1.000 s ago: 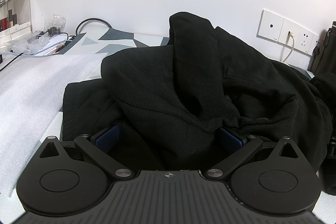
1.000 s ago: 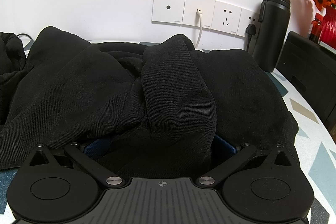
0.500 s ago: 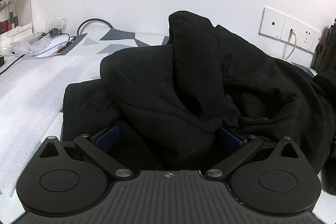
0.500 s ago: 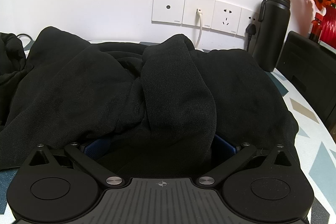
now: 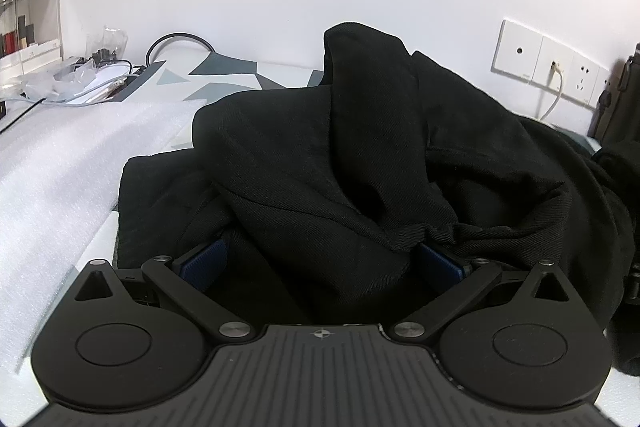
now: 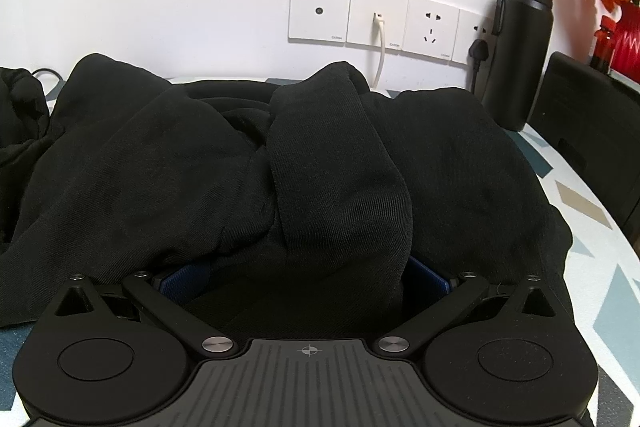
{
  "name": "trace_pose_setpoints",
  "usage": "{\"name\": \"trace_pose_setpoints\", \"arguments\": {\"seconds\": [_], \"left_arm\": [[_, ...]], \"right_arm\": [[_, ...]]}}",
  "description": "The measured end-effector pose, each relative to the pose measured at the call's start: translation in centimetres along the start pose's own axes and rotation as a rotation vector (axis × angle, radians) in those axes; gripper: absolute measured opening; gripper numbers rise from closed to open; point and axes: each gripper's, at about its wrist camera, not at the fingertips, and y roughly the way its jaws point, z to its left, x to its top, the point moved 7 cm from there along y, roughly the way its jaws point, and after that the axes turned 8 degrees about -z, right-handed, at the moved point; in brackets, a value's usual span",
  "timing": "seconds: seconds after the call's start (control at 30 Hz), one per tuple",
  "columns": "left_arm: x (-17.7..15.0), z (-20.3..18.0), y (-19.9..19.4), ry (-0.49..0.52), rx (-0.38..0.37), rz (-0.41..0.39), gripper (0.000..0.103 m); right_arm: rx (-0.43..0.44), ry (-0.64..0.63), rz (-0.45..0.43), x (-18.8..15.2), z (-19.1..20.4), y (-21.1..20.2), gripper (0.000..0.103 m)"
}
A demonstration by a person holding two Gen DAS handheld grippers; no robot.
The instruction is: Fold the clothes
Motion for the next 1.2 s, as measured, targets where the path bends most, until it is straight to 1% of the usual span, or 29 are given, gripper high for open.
{"name": "trace_pose_setpoints", "arguments": {"seconds": [0.1,0.27,0.5,0.53,0.63,0.73,0.8,0.83,0.93,1.03,1.07,1.13,1.2], "left_arm": [[0.0,0.3,0.0,-0.023,-0.016,-0.008,0.103],[-0.1,-0.4,0.3,0.027,0.022,0.004,0.103],[-0.3,-0.3,0.3,0.012,0.004,0.011,0.103],[-0.3,-0.4,0.2,0.018,-0.001,0.026,0.103],[0.0,-0.7,0.5,0.069,-0.012,0.102,0.103],[0.0,-0.6,0.4,0.063,-0.036,0.117,0.103],[-0.1,-0.5,0.1,0.068,-0.052,0.101,0.103],[-0.1,-0.5,-0.1,0.074,-0.06,0.087,0.103],[-0.1,-0.9,-0.8,0.156,-0.087,0.034,0.103],[0.1,-1.4,-1.8,0.191,-0.135,0.014,0.103],[0.3,-1.6,-2.3,0.199,-0.15,0.01,0.103],[1.4,-2.3,-3.8,0.219,-0.18,-0.027,0.103],[3.3,-2.8,-5.7,0.231,-0.201,-0.075,0.103]], "right_arm": [[0.001,0.002,0.001,0.0,0.0,0.0,0.102],[-0.001,0.0,0.001,0.0,0.0,0.1,0.102],[-0.003,-0.004,0.004,0.0,0.1,0.1,0.102],[-0.003,-0.007,0.005,0.0,0.2,0.1,0.102],[0.007,-0.027,0.021,0.1,0.2,-0.1,0.102],[0.037,-0.024,0.027,-0.1,-0.2,-0.6,0.102],[0.048,-0.011,0.025,-0.1,-0.7,-1.1,0.102],[0.062,0.014,0.019,-0.2,-1.1,-1.4,0.102],[0.123,0.098,0.007,-0.2,-2.6,-2.6,0.102],[0.168,0.153,-0.007,0.4,-4.0,-4.3,0.102],[0.18,0.166,-0.018,0.8,-4.4,-5.0,0.102],[0.188,0.187,-0.059,2.0,-5.3,-6.9,0.102],[0.19,0.199,-0.112,3.9,-6.1,-9.0,0.102]]}}
